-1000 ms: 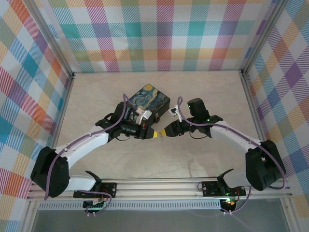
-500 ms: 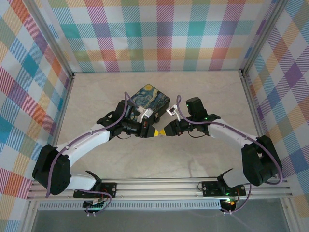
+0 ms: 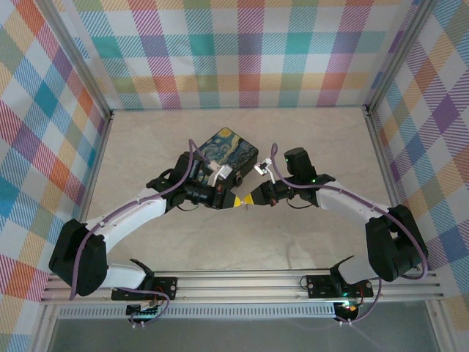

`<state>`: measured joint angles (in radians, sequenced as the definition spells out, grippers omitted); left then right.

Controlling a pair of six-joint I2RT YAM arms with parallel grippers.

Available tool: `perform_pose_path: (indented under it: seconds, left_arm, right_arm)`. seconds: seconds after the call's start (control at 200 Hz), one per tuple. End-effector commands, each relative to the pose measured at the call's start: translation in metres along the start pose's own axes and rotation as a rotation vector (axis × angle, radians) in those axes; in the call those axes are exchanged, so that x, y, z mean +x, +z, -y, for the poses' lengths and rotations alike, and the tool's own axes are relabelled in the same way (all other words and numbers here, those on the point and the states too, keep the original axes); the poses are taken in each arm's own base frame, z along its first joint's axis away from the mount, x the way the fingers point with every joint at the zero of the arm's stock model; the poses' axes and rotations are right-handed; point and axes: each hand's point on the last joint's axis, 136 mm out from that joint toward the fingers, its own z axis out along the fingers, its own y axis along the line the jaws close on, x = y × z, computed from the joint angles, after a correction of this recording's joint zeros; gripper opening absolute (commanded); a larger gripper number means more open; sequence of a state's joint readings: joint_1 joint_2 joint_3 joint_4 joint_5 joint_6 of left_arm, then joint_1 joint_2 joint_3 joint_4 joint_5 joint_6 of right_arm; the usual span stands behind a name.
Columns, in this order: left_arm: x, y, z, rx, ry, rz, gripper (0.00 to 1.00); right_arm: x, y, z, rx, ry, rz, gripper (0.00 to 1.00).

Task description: Unlock the padlock with the key

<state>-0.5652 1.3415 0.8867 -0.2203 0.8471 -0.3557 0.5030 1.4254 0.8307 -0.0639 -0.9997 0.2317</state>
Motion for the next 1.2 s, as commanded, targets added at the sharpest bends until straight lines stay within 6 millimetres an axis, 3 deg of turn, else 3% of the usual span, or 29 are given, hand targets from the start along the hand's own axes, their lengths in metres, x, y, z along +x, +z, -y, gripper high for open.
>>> perform_pose_path:
  seconds: [0.0,0.045,0.19,0.415,0.915,1.195]
  left_arm:
    - [-0.016,-0.005,-0.025,-0.073,-0.062,0.070,0.18]
    - [-0.019,-0.007,-0.027,-0.075,-0.070,0.081,0.30]
    - [-0.025,-0.010,-0.028,-0.101,-0.070,0.103,0.40]
    - [-0.027,-0.010,-0.038,-0.165,-0.119,0.088,0.41]
    - [-0.014,0.018,-0.022,-0.100,-0.076,0.016,0.41]
    - [-0.019,0.022,-0.021,-0.084,-0.079,0.024,0.37]
  right_arm:
    - [0.004,0.001,-0.001,-0.008,0.007,0.008,0.00]
    - [0.005,0.000,0.007,0.021,0.033,0.021,0.00]
    - [0.003,-0.007,0.025,0.085,0.099,0.078,0.00]
    - [0.002,-0.014,0.038,0.157,0.142,0.114,0.00]
    - [-0.021,-0.012,0.024,0.068,0.198,0.153,0.00]
    - [-0.021,-0.010,0.022,0.051,0.211,0.140,0.00]
